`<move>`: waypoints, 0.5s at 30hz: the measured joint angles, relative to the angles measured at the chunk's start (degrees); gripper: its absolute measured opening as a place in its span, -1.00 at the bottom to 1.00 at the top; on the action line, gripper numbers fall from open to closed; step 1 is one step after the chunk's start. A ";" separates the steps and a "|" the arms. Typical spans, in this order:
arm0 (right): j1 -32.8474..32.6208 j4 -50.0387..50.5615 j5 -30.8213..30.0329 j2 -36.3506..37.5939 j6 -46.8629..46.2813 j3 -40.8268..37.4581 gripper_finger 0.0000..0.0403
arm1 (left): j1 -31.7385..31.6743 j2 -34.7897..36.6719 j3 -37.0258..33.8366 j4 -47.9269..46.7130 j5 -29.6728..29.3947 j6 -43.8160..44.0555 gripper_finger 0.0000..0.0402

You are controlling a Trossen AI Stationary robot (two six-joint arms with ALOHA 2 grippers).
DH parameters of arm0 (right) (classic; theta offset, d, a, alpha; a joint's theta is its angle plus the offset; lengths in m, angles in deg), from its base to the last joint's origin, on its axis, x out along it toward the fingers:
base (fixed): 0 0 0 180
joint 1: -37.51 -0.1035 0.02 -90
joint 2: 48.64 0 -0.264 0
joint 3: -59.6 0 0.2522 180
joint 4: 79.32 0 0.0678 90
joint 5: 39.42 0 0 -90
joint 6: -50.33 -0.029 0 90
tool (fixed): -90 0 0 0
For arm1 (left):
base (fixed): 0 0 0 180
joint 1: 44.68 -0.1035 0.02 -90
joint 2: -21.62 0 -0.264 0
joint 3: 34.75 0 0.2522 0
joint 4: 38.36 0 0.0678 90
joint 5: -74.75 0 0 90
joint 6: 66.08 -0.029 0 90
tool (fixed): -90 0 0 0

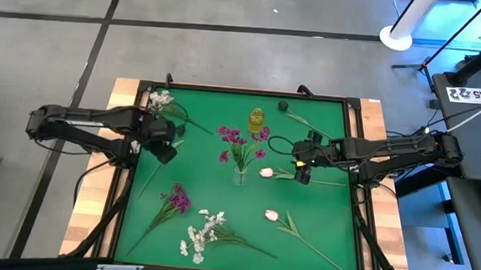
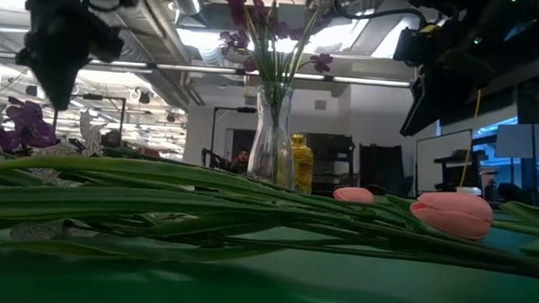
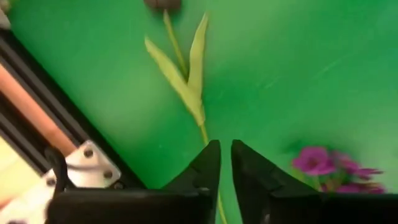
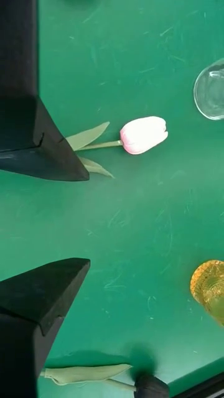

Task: Sort flowers into vase by color
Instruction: Put the left black flower into the transparent vase

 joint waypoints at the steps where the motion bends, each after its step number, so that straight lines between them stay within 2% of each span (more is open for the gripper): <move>1: 0.00 0.00 -0.01 0.00 0.06 0.00 0.06 | 0.00 -0.83 -0.75 0.04 0.39 0.40 -0.71; 7: 0.00 0.00 0.02 0.00 0.52 0.00 0.06 | 0.00 -4.23 -5.22 4.17 0.71 3.84 -0.48; 12: 0.00 -0.02 0.02 0.00 1.23 0.00 0.06 | 0.00 -4.76 -10.59 14.73 2.28 3.94 -0.44; 15: 0.00 -0.05 0.04 0.00 1.35 0.00 0.06 | -0.13 -4.74 -13.33 17.11 1.04 3.90 -0.44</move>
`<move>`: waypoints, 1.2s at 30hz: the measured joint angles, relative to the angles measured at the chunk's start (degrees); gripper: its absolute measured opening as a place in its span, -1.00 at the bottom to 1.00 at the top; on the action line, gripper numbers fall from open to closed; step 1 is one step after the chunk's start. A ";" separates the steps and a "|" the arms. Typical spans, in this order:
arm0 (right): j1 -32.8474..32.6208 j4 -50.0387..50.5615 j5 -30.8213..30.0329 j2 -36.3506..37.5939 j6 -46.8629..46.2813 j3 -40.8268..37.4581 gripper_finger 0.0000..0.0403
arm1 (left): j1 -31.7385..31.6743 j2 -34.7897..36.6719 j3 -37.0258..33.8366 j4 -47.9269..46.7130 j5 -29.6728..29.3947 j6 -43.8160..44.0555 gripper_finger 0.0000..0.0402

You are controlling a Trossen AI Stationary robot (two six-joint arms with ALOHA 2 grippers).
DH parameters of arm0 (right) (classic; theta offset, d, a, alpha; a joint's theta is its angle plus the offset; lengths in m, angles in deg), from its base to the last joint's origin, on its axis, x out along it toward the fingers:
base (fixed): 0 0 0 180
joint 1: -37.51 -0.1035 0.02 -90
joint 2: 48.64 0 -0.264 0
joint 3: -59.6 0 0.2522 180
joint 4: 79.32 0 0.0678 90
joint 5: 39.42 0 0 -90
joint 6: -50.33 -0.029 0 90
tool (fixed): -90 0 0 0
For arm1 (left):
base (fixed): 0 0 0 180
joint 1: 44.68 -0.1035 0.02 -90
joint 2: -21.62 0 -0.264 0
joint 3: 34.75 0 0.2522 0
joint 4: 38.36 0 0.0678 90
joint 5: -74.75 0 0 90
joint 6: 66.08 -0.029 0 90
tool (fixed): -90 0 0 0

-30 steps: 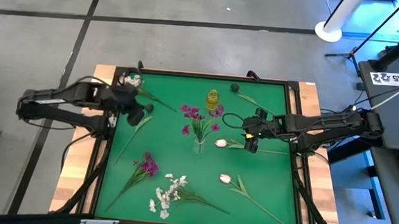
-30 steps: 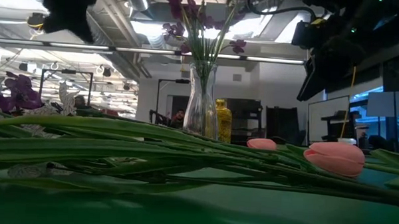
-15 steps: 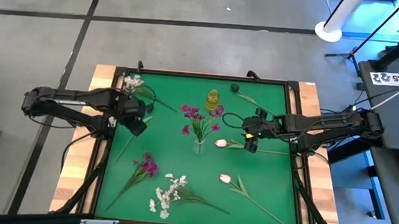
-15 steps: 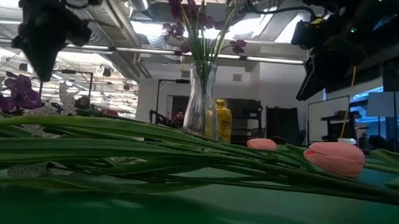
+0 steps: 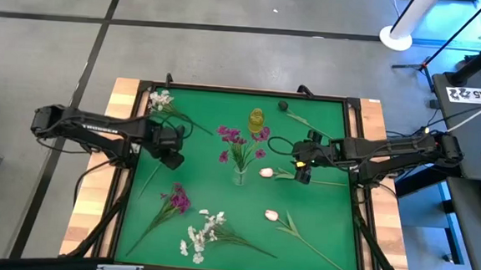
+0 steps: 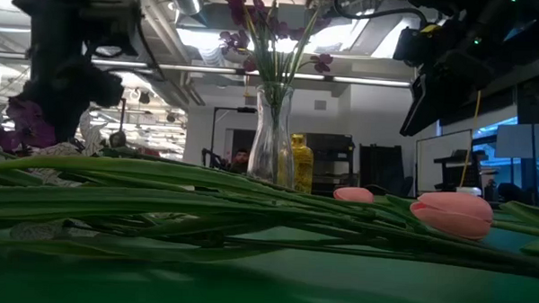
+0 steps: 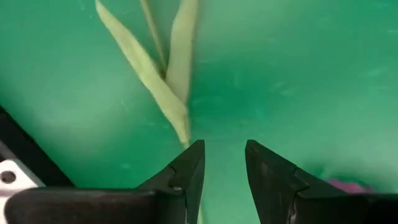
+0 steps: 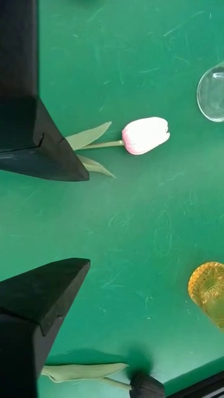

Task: Sort flowers into vase by color
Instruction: Put the left black flower into the transparent vase

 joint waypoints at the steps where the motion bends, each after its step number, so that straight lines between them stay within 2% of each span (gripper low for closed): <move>1: 0.00 0.00 0.00 0.00 0.05 0.00 0.06 | -0.15 0.00 -0.70 -0.27 -1.17 0.05 -0.44; 4: 0.00 -0.01 0.00 0.00 0.28 0.00 0.06 | -0.74 0.02 -2.33 -0.56 -3.70 1.32 -0.44; 17: 0.00 -2.05 -0.55 0.00 0.96 0.00 0.06 | -1.49 0.02 -8.52 8.48 -3.41 2.59 -0.44; 25: -0.02 -2.07 -2.67 0.00 1.48 0.00 0.06 | -1.47 -1.57 -9.44 9.45 -3.11 3.97 -0.46; 36: -0.02 -2.07 -2.62 0.00 0.32 0.00 0.06 | -1.44 -2.54 -8.73 8.54 -4.84 3.97 -0.95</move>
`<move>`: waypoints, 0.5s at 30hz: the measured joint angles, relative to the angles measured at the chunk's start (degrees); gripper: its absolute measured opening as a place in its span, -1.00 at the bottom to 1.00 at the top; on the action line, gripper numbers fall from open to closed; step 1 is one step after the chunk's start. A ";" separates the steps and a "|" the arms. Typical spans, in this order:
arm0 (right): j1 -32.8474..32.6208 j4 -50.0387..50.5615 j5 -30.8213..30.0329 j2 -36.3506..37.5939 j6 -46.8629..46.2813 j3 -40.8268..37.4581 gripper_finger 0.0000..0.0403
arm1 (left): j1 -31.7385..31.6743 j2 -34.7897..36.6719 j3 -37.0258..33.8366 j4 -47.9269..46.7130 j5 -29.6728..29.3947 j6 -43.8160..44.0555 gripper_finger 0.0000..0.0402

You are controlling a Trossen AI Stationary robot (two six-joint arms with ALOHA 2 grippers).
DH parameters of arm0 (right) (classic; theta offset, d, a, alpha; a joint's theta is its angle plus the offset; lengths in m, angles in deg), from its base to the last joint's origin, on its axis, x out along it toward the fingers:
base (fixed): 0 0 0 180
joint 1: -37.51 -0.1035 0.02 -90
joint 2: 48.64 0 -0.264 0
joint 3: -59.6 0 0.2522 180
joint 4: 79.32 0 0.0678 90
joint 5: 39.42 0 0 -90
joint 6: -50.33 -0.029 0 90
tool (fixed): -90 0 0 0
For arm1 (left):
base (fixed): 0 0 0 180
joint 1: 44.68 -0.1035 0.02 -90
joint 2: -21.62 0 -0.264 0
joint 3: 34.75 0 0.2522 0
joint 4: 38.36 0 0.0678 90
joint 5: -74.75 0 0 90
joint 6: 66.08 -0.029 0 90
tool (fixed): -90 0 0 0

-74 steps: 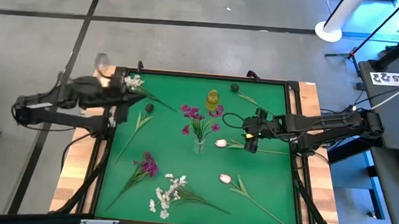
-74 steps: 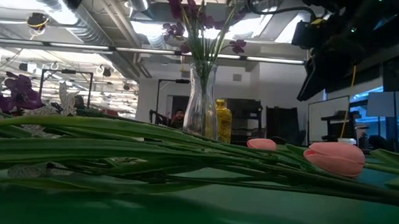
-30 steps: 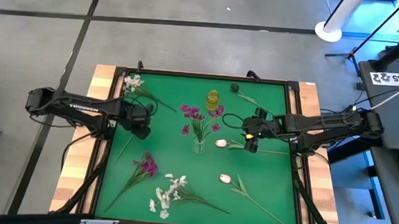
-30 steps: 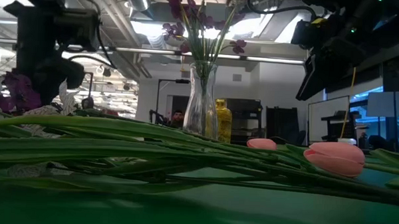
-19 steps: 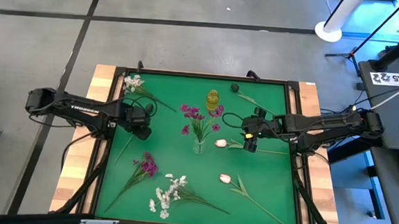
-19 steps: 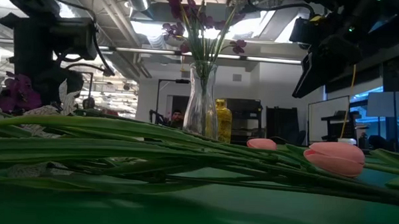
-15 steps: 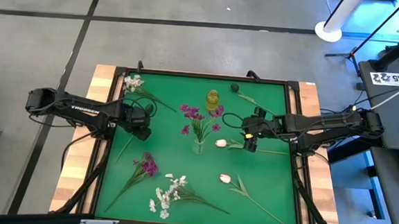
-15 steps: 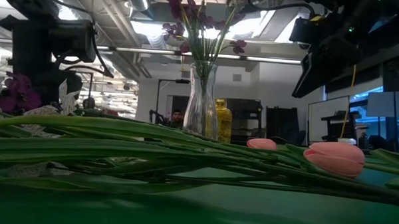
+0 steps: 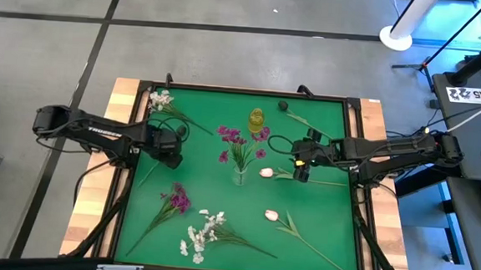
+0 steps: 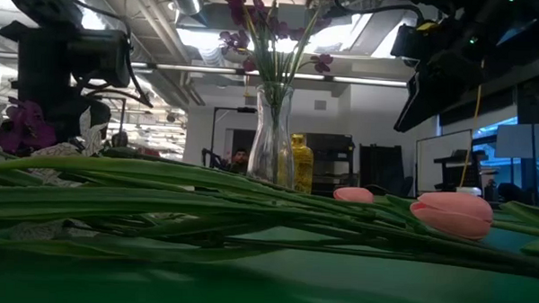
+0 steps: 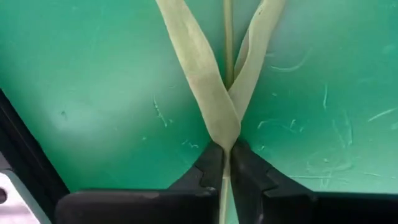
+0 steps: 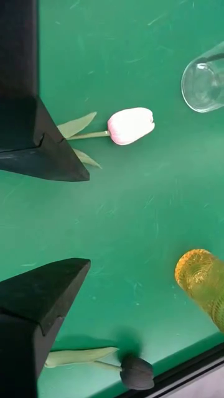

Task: Sort flowers into vase by color
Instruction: Put the left black flower into the transparent vase

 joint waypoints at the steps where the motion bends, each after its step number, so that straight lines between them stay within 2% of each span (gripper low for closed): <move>1: 0.00 0.00 0.02 0.00 -0.04 0.00 0.06 | 0.00 -0.12 0.53 -0.16 -0.02 0.00 -0.96; 6: 0.00 -0.40 0.05 0.00 -1.73 0.00 0.06 | 0.08 0.72 5.97 0.47 -1.99 -2.67 -0.97; 15: 0.00 -0.26 -1.04 3.84 -3.10 -0.07 0.06 | 1.46 5.75 22.28 -0.97 -14.53 -10.17 -0.99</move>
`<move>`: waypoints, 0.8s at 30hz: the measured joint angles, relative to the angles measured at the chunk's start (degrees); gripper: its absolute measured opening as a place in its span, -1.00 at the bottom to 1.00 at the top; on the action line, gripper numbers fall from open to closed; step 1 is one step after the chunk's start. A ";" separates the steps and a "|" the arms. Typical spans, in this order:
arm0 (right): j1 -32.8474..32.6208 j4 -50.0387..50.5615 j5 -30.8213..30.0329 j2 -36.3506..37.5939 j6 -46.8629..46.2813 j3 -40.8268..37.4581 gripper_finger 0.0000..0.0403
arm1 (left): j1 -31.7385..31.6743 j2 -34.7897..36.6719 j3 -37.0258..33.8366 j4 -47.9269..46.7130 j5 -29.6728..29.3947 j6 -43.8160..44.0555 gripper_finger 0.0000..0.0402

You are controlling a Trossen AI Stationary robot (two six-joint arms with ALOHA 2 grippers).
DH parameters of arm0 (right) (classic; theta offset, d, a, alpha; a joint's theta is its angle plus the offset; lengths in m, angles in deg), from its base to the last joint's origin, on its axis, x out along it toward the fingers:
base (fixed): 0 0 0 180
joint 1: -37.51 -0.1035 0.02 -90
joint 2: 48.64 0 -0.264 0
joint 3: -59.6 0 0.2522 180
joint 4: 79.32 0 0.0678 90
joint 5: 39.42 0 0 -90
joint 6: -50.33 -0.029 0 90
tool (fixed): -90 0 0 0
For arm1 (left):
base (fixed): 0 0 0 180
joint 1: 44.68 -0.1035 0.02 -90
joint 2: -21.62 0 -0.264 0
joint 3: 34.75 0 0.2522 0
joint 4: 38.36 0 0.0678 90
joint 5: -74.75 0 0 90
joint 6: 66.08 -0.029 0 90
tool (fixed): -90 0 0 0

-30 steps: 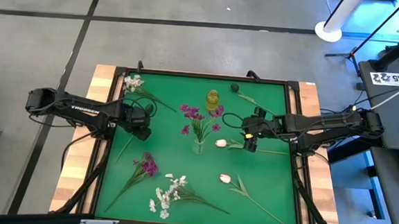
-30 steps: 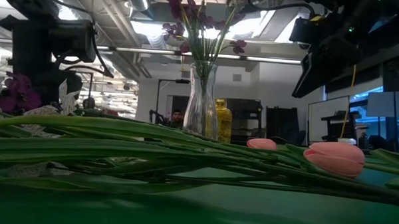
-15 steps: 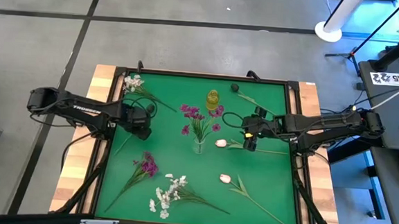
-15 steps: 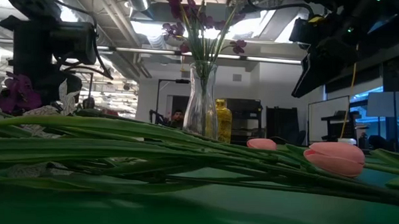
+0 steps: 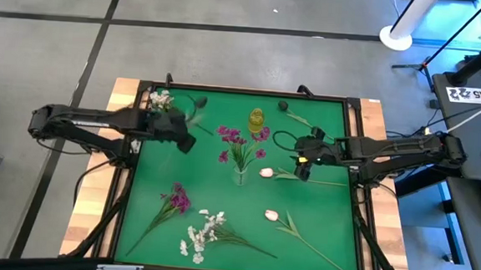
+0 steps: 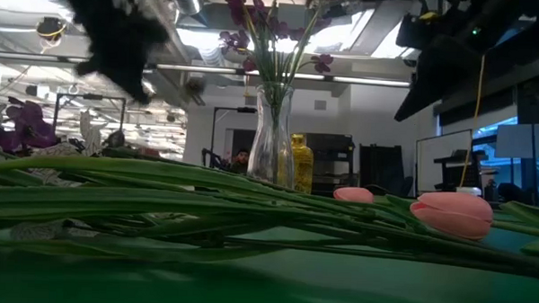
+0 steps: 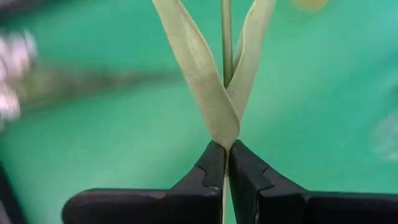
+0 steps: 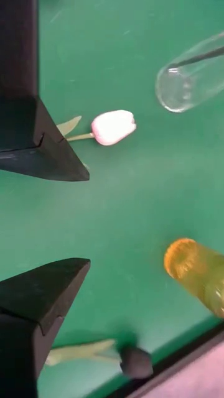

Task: Sort flowers into vase by color
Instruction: Put the left black flower into the transparent vase

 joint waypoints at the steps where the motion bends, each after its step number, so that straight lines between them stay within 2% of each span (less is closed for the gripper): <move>1: 0.00 0.10 -0.12 0.85 -0.01 0.00 0.06 | 0.63 0.99 1.86 0.43 -1.68 -1.01 -0.99; 4: 0.00 0.12 -0.93 3.44 -0.01 0.00 0.06 | 3.11 4.16 6.84 2.67 -6.64 -4.34 -0.99; 7: 0.00 -0.48 -1.43 5.81 -0.01 0.02 0.06 | 6.89 7.95 10.48 9.11 -11.08 -9.15 -0.99; 13: 0.00 -1.76 -1.45 8.06 0.00 0.02 0.06 | 16.53 11.70 10.65 33.22 -11.23 -21.58 -1.00; 19: 0.01 -4.17 -1.44 8.20 1.16 0.02 0.06 | 25.16 4.45 9.75 47.53 -10.64 -31.66 -1.00; 24: 0.00 -4.01 -1.42 8.20 1.35 0.02 0.06 | 31.31 -3.93 9.76 66.75 -6.28 -45.55 -1.00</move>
